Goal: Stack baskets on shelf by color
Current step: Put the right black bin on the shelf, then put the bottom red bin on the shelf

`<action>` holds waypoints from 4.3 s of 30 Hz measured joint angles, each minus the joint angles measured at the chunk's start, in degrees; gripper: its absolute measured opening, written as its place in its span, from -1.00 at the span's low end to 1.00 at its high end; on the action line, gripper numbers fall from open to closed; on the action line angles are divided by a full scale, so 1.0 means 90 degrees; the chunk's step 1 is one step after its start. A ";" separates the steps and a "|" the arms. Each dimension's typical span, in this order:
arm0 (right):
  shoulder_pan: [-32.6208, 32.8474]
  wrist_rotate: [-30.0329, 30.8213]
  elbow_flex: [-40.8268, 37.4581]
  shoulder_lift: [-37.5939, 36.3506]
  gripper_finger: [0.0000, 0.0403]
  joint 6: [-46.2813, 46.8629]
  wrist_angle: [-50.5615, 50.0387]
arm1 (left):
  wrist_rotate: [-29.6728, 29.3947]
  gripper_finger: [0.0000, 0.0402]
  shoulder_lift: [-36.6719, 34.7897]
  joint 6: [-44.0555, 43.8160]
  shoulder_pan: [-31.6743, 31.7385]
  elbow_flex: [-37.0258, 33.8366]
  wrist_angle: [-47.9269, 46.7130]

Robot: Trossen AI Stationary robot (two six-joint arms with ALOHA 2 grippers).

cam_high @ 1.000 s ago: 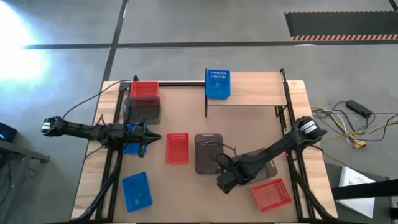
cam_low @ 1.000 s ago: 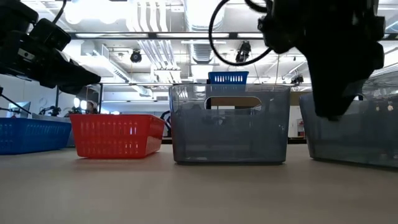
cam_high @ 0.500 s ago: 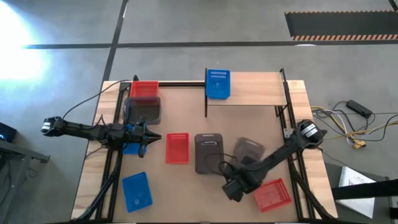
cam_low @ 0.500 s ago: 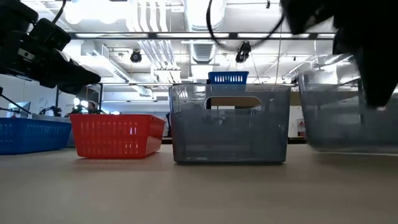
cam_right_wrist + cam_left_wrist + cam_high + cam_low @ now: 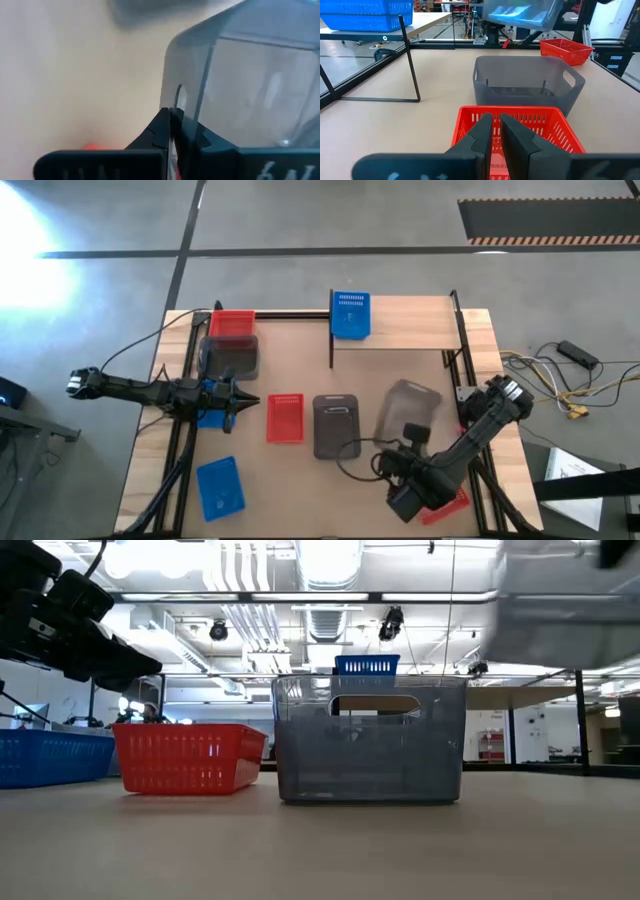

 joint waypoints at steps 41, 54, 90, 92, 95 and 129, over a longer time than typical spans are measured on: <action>-0.9054 -0.2337 -0.2776 -0.4121 -0.96 -1.0095 0.1005 | 0.0000 -0.89 0.0001 0.0000 -0.0002 0.0000 0.0001; -0.9168 -0.2176 -0.2776 -0.4084 -0.95 -1.0091 0.0602 | 0.0000 -0.89 0.0000 0.0000 -0.0001 0.0000 0.0000; -0.6370 -0.1573 -0.2418 -0.4730 -0.48 -0.4517 0.0046 | 0.0002 -0.89 0.0000 0.0001 -0.0002 0.0000 0.0002; -0.5357 -0.1500 -0.2737 -0.4799 -0.53 -0.3760 0.0406 | 0.0001 -0.89 0.0000 0.0000 -0.0001 0.0000 0.0001; -0.3704 -0.1197 -0.3300 -0.4754 -0.61 -0.2649 0.1314 | 0.0000 -0.89 0.0000 0.0001 0.0000 0.0000 0.0000; 0.0872 -0.3518 -0.2694 -0.0241 -0.17 0.4926 0.4342 | 0.0002 -0.89 0.0005 0.0001 -0.0002 0.0000 0.0000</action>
